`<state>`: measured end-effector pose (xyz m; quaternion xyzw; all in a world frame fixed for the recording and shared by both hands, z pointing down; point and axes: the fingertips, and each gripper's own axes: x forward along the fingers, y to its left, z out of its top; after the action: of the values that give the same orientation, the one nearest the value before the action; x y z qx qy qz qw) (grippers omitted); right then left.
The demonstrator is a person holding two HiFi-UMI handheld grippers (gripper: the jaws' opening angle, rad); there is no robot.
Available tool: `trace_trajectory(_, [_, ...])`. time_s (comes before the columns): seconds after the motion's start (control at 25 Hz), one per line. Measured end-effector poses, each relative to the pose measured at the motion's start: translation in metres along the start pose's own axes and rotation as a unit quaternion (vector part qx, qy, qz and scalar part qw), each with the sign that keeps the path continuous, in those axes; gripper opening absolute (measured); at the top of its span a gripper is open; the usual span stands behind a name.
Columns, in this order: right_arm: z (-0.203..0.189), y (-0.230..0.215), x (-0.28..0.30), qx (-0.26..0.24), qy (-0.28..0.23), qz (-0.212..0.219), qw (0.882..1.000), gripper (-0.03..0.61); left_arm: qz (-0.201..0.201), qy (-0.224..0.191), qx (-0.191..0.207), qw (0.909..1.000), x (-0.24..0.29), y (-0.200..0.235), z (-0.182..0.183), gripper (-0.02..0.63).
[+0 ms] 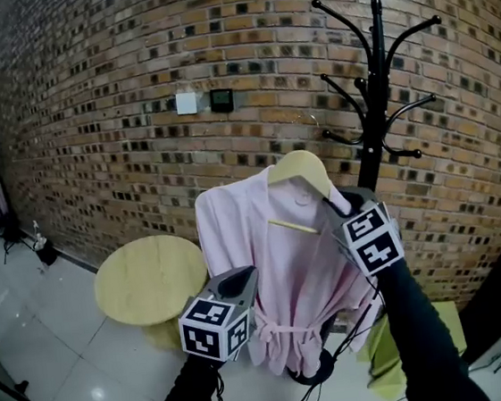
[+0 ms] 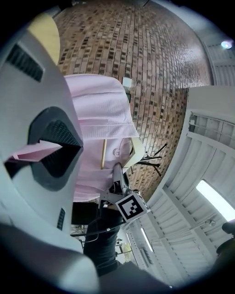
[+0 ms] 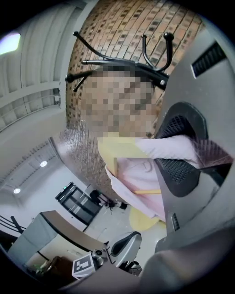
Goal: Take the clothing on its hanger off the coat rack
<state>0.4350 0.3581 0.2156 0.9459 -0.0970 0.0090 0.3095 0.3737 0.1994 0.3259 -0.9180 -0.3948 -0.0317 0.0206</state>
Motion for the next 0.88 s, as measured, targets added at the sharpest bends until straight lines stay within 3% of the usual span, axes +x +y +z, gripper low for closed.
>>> trace_trajectory(0.2, [0.045,0.081,0.027,0.005,-0.044,0.067,0.997,0.074,0.081,0.006,-0.005,0.9967,-0.072,0.058,-0.012,-0.005])
trace_trajectory(0.48, [0.135,0.198,0.068,-0.005,-0.116,0.17,0.979,0.074,0.212,0.023,-0.006,0.977,-0.185,0.133,-0.021,-0.005])
trace_trajectory(0.6, [0.179,0.261,0.085,-0.009,-0.148,0.231,0.962,0.074,0.279,0.022,-0.02,0.9598,-0.245,0.162,-0.024,-0.005])
trace_trajectory(0.88, [0.267,0.385,0.101,-0.024,-0.242,0.342,0.908,0.074,0.418,0.017,-0.041,0.9074,-0.35,0.213,-0.045,-0.005])
